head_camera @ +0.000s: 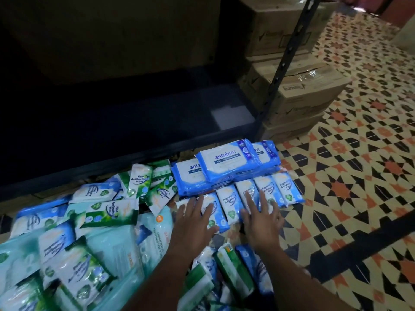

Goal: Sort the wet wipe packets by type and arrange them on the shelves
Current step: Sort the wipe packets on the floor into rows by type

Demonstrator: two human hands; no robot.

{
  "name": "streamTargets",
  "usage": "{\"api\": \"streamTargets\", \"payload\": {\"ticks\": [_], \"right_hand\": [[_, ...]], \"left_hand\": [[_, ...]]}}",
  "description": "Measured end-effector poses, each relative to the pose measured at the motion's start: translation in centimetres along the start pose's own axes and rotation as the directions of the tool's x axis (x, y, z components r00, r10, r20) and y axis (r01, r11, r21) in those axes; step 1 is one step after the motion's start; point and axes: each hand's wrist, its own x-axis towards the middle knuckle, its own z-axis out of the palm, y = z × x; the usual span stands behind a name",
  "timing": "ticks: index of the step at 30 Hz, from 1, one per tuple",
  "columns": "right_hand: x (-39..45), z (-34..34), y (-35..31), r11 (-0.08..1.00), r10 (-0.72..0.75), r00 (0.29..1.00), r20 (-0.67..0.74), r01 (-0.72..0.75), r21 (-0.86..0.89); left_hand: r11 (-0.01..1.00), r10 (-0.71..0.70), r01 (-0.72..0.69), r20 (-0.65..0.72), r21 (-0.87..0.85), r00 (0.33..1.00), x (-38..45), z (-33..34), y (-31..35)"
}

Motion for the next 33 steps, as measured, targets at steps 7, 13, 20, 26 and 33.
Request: {"api": "streamTargets", "payload": {"ticks": [7, 13, 20, 26, 33], "right_hand": [[4.5, 0.1, 4.3, 0.981, 0.156, 0.978, 0.142, -0.169, 0.090], [4.7, 0.2, 4.6, 0.958, -0.019, 0.992, 0.123, 0.053, -0.280], [4.9, -0.9, 3.9, 0.979, 0.061, 0.988, 0.139, -0.031, -0.203], [4.3, -2.4, 3.9, 0.996, 0.085, 0.981, 0.177, -0.090, 0.021], [-1.5, -3.2, 3.2, 0.996, 0.030, 0.982, 0.186, -0.046, 0.080]], "left_hand": [[0.999, -0.008, 0.006, 0.050, 0.042, 0.999, 1.5, 1.9, 0.5], [0.996, -0.014, 0.018, -0.047, 0.086, 0.999, 1.9, 3.1, 0.6], [0.998, -0.034, 0.036, -0.040, 0.048, 0.999, 2.0, 2.5, 0.7], [0.999, -0.030, 0.031, 0.063, -0.014, 0.998, 1.7, 0.3, 1.2], [0.988, 0.077, -0.093, -0.131, -0.121, 0.988, -0.8, -2.0, 2.6]]}}
